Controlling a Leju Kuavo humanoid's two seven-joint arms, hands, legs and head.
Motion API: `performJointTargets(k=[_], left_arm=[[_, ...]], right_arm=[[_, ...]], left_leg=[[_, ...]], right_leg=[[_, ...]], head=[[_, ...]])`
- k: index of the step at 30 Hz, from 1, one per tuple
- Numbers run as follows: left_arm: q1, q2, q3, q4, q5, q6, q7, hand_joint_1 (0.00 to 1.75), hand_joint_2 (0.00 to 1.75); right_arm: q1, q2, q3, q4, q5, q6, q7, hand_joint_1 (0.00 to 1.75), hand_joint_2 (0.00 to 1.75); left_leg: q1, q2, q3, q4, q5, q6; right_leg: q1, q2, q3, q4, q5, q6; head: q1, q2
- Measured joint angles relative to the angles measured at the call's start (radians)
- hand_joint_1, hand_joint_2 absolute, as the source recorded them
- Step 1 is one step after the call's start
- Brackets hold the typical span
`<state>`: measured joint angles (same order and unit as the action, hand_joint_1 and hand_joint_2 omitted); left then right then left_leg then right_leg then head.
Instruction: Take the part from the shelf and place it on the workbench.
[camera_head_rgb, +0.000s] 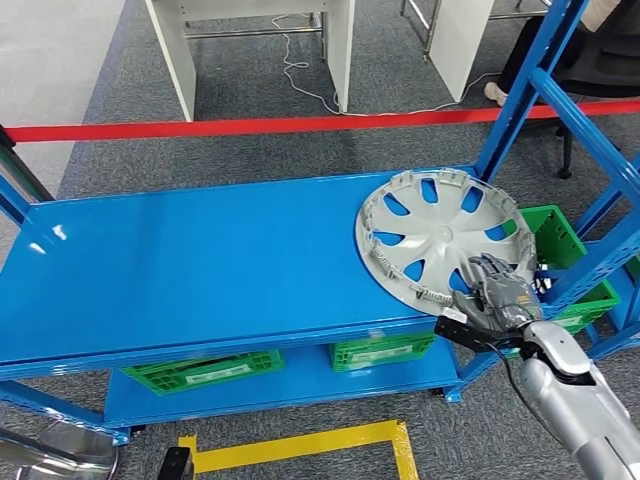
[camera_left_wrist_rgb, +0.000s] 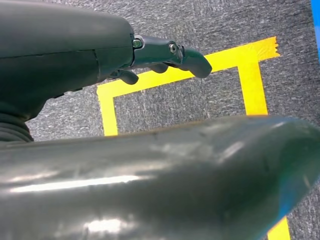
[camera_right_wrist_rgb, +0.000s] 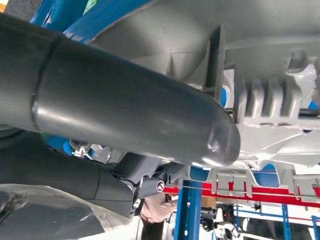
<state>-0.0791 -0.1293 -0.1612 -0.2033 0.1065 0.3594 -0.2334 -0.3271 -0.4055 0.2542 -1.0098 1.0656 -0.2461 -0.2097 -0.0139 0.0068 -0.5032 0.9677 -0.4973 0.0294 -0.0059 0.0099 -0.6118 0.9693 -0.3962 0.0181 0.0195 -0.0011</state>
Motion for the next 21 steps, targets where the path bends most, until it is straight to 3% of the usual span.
performJointTargets(k=[11,21], left_arm=[[-0.003,0.000,-0.008,0.000,-0.021,-0.013,0.014,0.00,0.00],[-0.005,-0.007,-0.021,0.000,-0.034,-0.020,0.018,0.00,0.00]], right_arm=[[-0.043,-0.023,0.058,0.004,0.016,0.031,0.004,0.00,0.00],[-0.059,-0.020,0.087,-0.013,-0.063,0.027,-0.014,0.00,0.00]], left_leg=[[0.000,0.001,0.000,0.000,0.000,0.000],[0.001,0.001,-0.001,0.000,0.001,-0.001]], right_leg=[[0.000,0.001,0.000,0.000,0.002,0.000],[0.000,0.001,-0.001,0.000,0.002,0.000]], head=[[0.000,0.000],[0.000,0.000]])
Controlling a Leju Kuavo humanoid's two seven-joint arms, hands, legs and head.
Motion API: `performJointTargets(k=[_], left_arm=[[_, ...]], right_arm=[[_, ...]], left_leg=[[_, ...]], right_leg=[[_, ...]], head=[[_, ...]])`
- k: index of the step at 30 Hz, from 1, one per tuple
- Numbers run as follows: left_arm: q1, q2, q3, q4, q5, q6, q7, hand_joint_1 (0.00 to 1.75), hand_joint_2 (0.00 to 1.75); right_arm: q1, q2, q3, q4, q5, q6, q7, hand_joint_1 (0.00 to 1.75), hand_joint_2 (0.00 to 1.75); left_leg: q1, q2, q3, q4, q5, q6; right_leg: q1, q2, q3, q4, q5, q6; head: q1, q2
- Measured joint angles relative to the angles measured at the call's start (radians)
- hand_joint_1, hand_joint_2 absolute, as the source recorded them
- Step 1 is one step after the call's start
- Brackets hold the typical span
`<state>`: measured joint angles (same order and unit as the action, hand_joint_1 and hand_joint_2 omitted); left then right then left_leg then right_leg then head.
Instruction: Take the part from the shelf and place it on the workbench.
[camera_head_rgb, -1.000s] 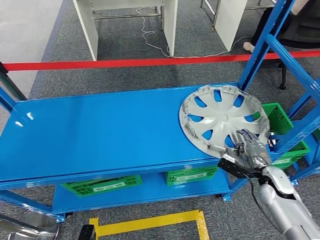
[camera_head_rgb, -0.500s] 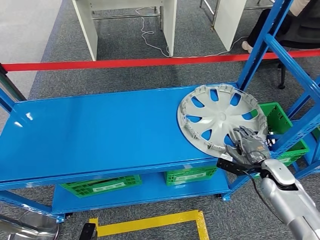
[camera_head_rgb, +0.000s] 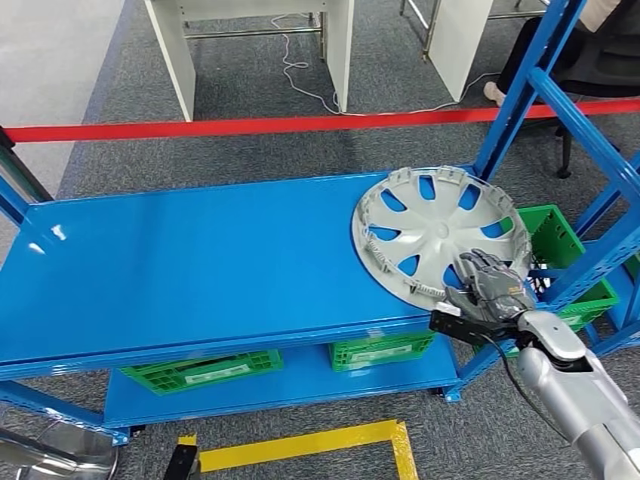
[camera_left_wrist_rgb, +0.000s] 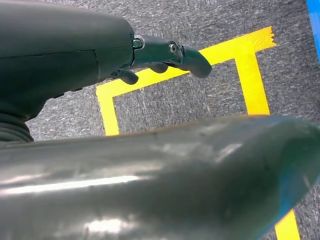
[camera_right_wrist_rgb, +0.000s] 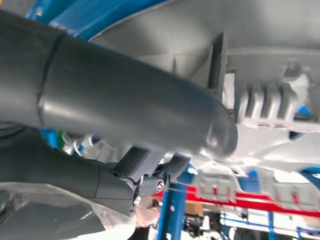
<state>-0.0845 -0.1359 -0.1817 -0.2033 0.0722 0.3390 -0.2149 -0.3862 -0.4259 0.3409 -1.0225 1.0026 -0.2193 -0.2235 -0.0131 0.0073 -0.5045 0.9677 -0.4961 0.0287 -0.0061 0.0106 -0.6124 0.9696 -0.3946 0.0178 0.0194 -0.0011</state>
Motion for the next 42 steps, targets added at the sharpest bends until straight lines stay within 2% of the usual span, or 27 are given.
performJointTargets(k=[6,14,25,42], left_arm=[[-0.006,-0.006,-0.007,0.000,-0.010,-0.007,0.008,0.00,0.00],[-0.014,-0.007,-0.013,0.000,-0.026,-0.018,0.026,0.00,0.00],[-0.020,-0.008,-0.019,0.000,-0.038,-0.024,0.034,0.00,0.00],[-0.020,-0.008,-0.020,0.000,-0.037,-0.017,0.034,0.00,0.00]], right_arm=[[-0.011,0.035,0.019,-0.065,-0.048,-0.006,0.019,0.00,0.00],[-0.068,0.078,0.064,-0.129,-0.018,-0.005,0.070,0.00,0.00],[-0.112,0.087,0.112,-0.130,0.020,0.011,0.102,0.00,0.00],[-0.107,0.087,0.141,-0.093,0.003,0.012,0.107,0.00,0.00]], left_leg=[[0.000,0.000,-0.002,0.000,0.001,-0.001],[0.000,-0.001,-0.006,0.000,0.002,-0.001],[0.000,-0.001,-0.009,0.000,0.002,-0.001],[0.000,-0.001,-0.010,0.000,0.003,-0.001]], right_leg=[[0.000,-0.001,-0.002,0.001,0.000,0.000],[0.000,-0.002,-0.006,0.002,0.000,-0.001],[0.000,-0.003,-0.010,0.002,0.000,-0.001],[0.000,-0.002,-0.013,0.002,0.001,-0.001]], head=[[0.000,0.000],[0.000,0.000],[0.000,0.000],[0.000,0.000]])
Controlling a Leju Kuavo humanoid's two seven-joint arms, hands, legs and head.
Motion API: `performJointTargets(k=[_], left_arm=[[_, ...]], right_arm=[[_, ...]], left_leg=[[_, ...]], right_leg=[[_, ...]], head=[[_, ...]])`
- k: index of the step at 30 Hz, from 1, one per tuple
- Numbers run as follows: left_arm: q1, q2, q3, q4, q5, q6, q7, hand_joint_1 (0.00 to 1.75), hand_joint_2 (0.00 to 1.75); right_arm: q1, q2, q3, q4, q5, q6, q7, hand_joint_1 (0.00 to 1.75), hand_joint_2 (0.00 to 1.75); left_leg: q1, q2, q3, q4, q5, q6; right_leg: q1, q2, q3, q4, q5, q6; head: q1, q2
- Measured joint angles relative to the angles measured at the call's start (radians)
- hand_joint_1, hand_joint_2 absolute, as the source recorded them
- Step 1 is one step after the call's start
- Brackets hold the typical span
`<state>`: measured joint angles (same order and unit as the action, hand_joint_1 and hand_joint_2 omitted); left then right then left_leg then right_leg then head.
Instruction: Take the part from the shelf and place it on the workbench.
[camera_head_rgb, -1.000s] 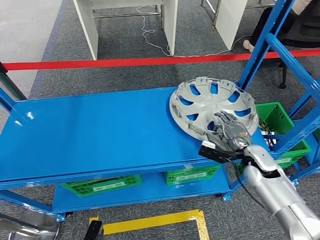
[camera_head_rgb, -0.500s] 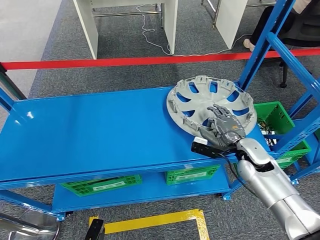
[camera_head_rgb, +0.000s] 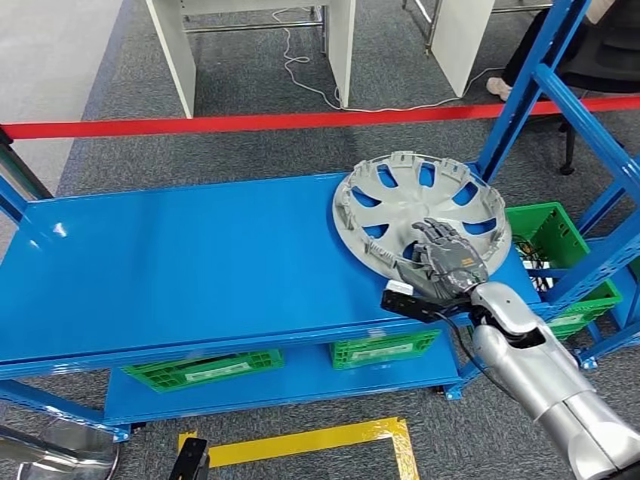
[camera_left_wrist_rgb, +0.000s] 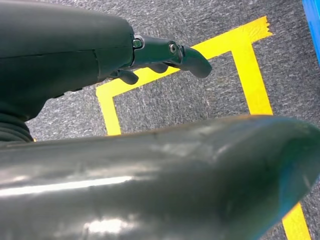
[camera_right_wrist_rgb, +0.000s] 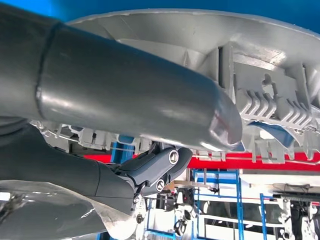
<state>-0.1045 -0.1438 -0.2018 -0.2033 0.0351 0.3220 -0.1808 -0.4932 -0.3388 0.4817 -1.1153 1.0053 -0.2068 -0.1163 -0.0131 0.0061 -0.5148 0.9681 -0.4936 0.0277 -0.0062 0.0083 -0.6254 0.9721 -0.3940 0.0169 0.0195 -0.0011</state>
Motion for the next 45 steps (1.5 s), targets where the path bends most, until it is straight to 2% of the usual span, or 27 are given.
performJointTargets(k=[17,31,45], left_arm=[[0.000,0.000,0.000,0.000,-0.002,0.000,-0.002,0.00,0.00],[0.001,0.006,0.000,0.000,-0.004,0.004,-0.005,0.00,0.00],[0.003,0.013,0.000,0.000,-0.016,0.002,-0.011,0.00,0.00]], right_arm=[[0.025,0.002,0.000,0.034,-0.058,0.016,-0.011,0.00,0.00],[0.058,0.046,-0.002,0.057,-0.087,0.008,-0.012,0.00,0.00],[0.068,0.062,-0.003,0.067,-0.096,0.017,-0.017,0.00,0.00]], left_leg=[[0.000,0.000,-0.001,0.000,0.000,0.000],[0.000,0.000,-0.001,0.000,0.000,0.000],[0.000,0.000,0.000,0.000,0.001,-0.002]], right_leg=[[0.000,0.000,-0.001,0.000,0.000,0.000],[0.000,0.001,0.000,0.001,0.000,0.000],[0.000,0.002,0.000,0.001,0.001,-0.001]], head=[[0.000,0.000],[0.000,0.000],[0.000,0.000]])
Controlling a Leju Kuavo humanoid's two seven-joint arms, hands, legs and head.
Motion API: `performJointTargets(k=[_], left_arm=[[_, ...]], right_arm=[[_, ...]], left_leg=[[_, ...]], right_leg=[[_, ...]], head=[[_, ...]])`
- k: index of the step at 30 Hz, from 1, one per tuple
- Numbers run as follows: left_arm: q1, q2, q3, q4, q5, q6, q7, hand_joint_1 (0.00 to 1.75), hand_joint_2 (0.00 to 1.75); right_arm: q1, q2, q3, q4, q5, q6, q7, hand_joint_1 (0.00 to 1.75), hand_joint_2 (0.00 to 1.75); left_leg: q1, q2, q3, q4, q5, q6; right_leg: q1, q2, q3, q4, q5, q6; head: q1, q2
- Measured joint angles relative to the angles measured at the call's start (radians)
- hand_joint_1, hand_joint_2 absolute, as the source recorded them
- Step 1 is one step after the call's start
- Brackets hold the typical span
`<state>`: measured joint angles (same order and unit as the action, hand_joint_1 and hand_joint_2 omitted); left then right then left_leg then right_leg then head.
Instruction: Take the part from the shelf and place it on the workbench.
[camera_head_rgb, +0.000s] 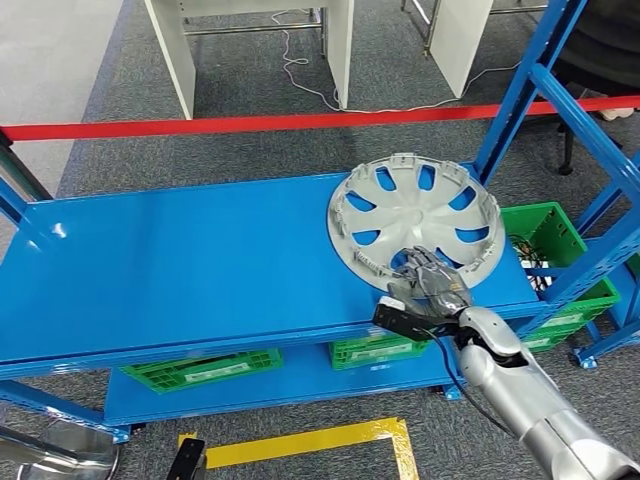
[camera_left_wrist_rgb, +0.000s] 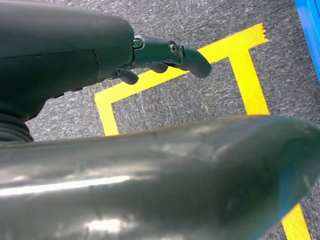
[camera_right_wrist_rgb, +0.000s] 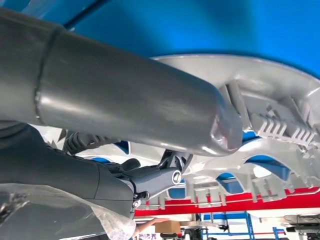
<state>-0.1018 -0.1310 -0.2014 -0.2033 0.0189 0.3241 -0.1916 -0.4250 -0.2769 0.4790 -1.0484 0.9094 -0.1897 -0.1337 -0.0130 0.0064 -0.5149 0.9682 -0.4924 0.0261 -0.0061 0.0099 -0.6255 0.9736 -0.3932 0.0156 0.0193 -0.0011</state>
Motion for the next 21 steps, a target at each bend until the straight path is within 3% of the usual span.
performJointTargets(k=[21], left_arm=[[0.005,0.017,0.000,0.000,-0.024,-0.018,-0.003,0.00,0.00]], right_arm=[[-0.009,0.021,0.011,0.085,0.097,0.004,0.023,0.00,0.00]], left_leg=[[0.000,0.000,0.010,0.000,0.001,-0.001]], right_leg=[[0.001,0.001,0.010,0.000,0.001,-0.001]], head=[[0.000,0.000]])
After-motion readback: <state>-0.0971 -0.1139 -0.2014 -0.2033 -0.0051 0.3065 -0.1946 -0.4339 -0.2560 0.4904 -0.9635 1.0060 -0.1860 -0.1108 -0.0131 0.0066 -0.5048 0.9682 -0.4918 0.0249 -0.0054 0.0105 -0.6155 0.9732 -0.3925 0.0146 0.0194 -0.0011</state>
